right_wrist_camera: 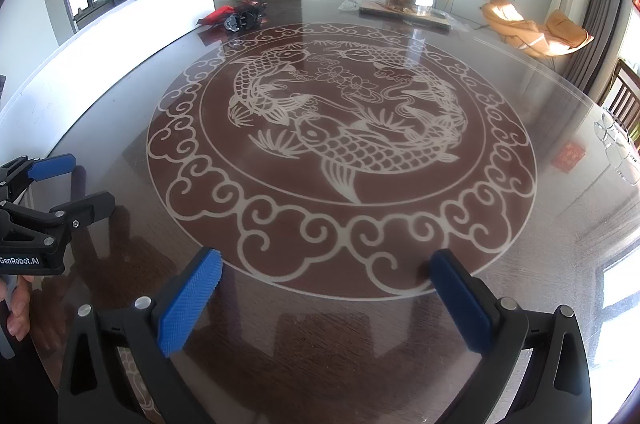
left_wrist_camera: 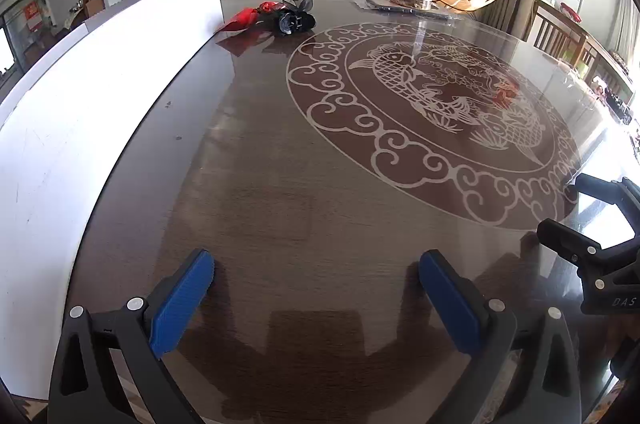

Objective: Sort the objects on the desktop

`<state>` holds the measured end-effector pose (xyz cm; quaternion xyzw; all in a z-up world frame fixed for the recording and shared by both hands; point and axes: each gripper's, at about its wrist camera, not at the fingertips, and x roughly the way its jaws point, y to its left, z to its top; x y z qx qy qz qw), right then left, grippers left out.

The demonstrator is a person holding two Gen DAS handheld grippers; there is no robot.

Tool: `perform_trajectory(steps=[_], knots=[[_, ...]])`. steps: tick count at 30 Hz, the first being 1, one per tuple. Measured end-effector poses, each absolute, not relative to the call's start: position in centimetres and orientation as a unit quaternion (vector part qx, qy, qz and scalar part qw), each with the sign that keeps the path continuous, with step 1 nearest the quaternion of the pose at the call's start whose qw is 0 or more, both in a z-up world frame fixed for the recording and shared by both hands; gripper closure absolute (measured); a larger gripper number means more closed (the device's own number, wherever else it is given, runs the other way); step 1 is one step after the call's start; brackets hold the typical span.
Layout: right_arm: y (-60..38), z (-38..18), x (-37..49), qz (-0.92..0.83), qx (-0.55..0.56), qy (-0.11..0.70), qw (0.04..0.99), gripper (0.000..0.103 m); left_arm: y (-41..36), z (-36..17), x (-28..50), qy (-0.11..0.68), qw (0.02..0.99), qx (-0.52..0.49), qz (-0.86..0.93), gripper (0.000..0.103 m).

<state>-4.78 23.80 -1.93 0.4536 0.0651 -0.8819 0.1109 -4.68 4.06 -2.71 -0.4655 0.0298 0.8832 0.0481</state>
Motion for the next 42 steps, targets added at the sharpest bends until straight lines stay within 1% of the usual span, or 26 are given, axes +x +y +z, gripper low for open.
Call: perform_trajectory(steps=[42], knots=[[23.79,-1.9,-4.81,-0.881,0.455,0.065,0.111,0.0,3.4,-2.6,-4.49,0.027,0.041,-0.47,0.881,0.0]])
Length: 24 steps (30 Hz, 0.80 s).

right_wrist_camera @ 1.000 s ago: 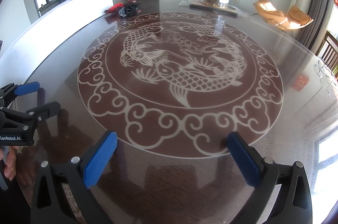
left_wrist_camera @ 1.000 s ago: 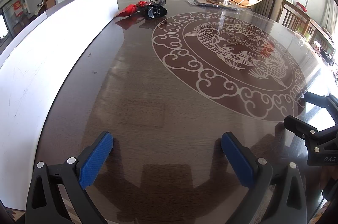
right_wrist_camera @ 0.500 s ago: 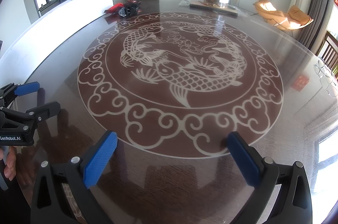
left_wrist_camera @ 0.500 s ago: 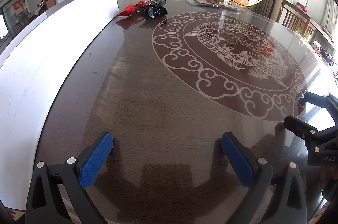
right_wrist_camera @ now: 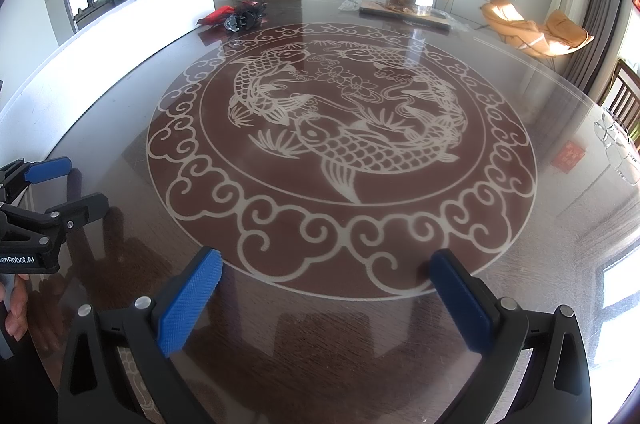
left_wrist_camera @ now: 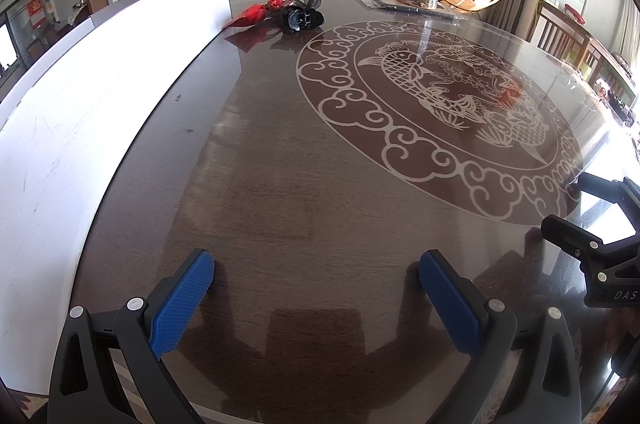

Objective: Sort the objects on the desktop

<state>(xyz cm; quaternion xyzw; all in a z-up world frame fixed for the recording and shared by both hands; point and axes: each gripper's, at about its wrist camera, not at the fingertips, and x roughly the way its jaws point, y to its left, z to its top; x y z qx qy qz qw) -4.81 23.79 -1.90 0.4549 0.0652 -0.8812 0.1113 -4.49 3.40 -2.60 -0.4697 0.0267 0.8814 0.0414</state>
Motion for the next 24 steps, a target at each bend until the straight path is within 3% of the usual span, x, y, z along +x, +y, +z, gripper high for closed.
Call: perform_trajectory(steps=[11,18,24], knots=[[22.5,-1.9,-6.9,-0.873,0.456,0.084,0.15,0.0,2.0,-2.7,-4.8,0.008,0.005,-0.467,0.884,0.0],[15.8,-2.1,-19.8,-0.858,0.449,0.118,0.219,0.0,0.9,-2.7,-5.1,-0.007,-0.021,-0.464,0.885,0.0],[8.3,-2.3,-31.4,-0.855,0.456,0.118,0.215,0.0,0.9,-2.7,-5.1,-0.007,-0.02,-0.464,0.886,0.0]])
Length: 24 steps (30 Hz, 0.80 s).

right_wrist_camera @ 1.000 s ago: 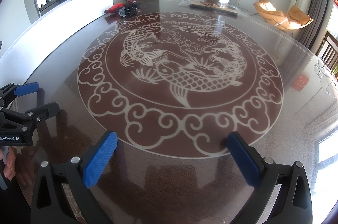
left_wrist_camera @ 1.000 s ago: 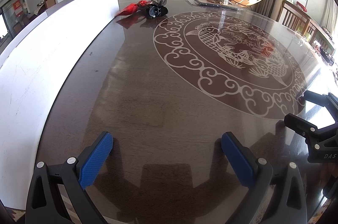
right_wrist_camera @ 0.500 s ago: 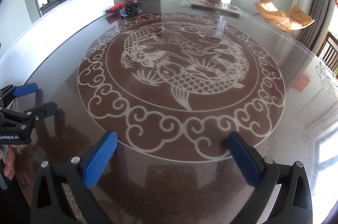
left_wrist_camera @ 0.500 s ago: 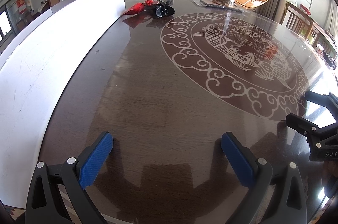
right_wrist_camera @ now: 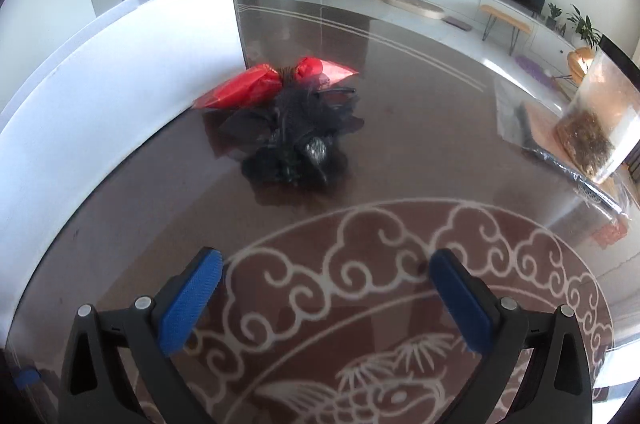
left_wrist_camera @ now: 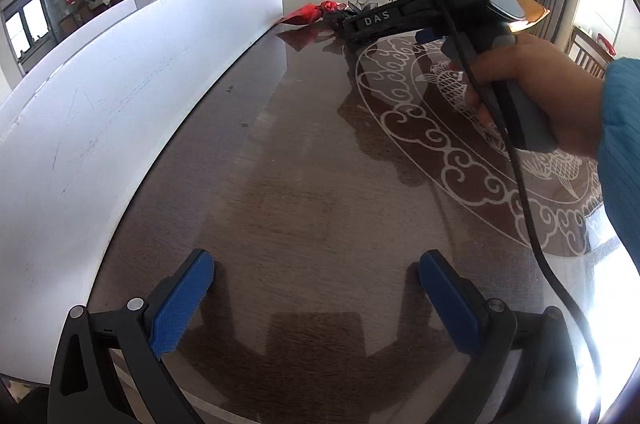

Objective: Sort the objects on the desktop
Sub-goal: 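Move the right gripper onto the black mesh hair clip and close it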

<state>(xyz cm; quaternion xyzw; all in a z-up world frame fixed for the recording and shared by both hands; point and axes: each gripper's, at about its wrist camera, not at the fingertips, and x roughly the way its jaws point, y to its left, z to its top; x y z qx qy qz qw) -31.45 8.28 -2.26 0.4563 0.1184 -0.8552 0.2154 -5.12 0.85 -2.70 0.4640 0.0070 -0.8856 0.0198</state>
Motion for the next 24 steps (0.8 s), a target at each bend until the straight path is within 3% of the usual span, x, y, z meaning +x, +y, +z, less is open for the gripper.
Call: perform_trajectory(steps=[4,5,8,14,24], knots=[[5.6,-2.4,-35.0,-0.862,0.452,0.11,0.202,0.0,0.9,-2.7,-5.4,0.008,0.017,0.465,-0.885,0.0],[5.3,-2.3,-35.3,-0.864,0.446,0.111,0.206,0.009,0.9,-2.7,-5.5,0.008,0.017,0.465,-0.885,0.0],[4.5,-1.5,-35.1,-0.869,0.425,0.118,0.224,0.063,0.9,-2.6,-5.6,0.008,0.017,0.465,-0.885,0.0],[7.0,-1.8,-31.7,-0.861,0.436,0.133,0.228,0.063,1.0,-2.6,-5.7,0.008,0.017,0.465,-0.885,0.0],[24.6,-1.7,-17.5,-0.877,0.443,0.104,0.157,0.061,0.9,-2.7,-5.9,0.008,0.018,0.464,-0.886,0.0]])
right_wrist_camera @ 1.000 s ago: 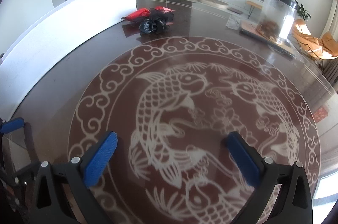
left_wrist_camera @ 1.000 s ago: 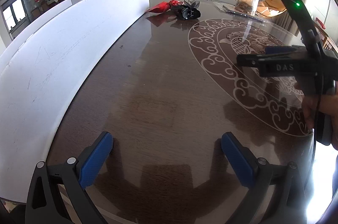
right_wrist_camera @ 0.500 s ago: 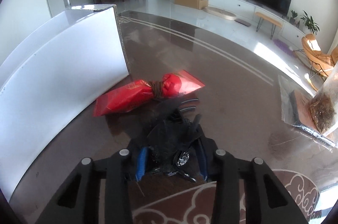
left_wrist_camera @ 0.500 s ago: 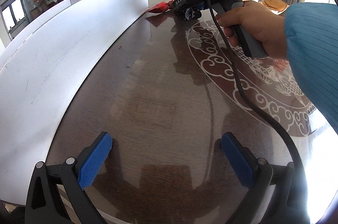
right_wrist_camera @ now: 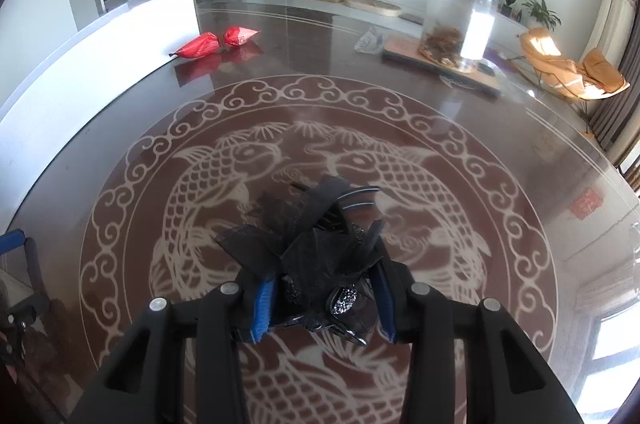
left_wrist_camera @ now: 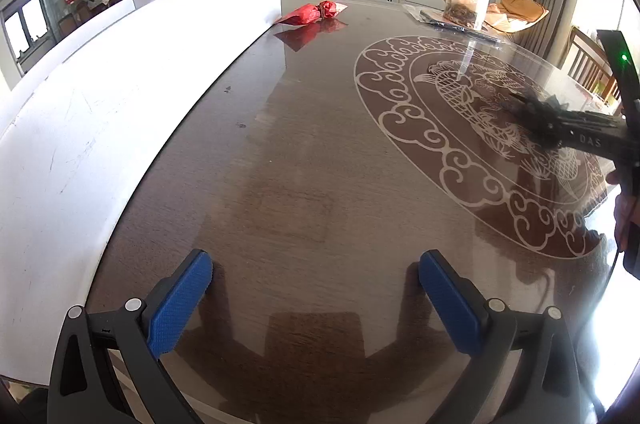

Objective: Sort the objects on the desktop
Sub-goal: 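Move the right gripper onto the black mesh hair clip and close it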

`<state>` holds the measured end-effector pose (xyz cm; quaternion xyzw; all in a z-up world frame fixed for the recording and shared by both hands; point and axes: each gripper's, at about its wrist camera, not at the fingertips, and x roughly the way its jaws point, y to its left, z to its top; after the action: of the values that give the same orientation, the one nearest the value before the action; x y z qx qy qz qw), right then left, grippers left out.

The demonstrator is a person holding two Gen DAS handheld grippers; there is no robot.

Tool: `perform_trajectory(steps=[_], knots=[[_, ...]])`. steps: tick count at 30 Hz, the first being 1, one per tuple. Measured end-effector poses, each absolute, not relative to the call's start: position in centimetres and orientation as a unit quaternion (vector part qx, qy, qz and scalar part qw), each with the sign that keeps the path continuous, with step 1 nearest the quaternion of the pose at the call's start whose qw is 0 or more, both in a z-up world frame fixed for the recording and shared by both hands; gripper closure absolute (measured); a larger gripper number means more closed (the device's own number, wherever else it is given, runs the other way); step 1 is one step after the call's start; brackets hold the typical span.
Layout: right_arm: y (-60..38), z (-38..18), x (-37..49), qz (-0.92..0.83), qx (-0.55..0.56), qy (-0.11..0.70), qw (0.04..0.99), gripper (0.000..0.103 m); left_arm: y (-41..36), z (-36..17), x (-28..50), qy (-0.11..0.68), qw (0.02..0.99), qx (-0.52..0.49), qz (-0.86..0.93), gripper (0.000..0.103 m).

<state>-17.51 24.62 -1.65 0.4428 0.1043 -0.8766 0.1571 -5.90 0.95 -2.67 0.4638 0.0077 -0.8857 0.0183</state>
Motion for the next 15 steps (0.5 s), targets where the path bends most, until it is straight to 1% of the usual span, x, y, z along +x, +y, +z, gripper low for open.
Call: perform_trajectory(steps=[3,5,8,9,10,11,12,15], knots=[[28.1,-1.4,-13.0,-0.882,0.444,0.093,0.129,0.061,1.0,-2.7,-5.9,0.008,0.018,0.464,-0.886,0.0],[29.3,-1.5,-10.5,-0.886,0.439,0.091,0.12,0.058,0.9,-2.7,-6.0,0.008,0.019,0.464,-0.886,0.0],[29.8,-1.1,-7.8,-0.89,0.431,0.092,0.117,0.058,1.0,-2.7,-5.9,0.008,0.019,0.464,-0.886,0.0],[29.8,-1.1,-7.3,-0.89,0.431,0.089,0.116,0.054,1.0,-2.7,-5.9,0.008,0.019,0.464,-0.886,0.0],[29.9,-1.0,-6.8,-0.891,0.431,0.085,0.113,0.048,1.0,-2.6,-6.0,0.008,0.019,0.464,-0.886,0.0],[30.1,-1.1,-6.5,-0.891,0.434,0.079,0.109,0.027,1.1,-2.6,-5.9,0.008,0.019,0.464,-0.886,0.0],[30.1,-1.4,-6.5,-0.888,0.44,0.074,0.108,0.009,1.1,-2.6,-5.9,0.008,0.019,0.464,-0.886,0.0],[30.0,-1.6,-6.3,-0.887,0.443,0.075,0.107,0.008,1.1,-2.6,-5.9,0.008,0.019,0.463,-0.886,0.0]])
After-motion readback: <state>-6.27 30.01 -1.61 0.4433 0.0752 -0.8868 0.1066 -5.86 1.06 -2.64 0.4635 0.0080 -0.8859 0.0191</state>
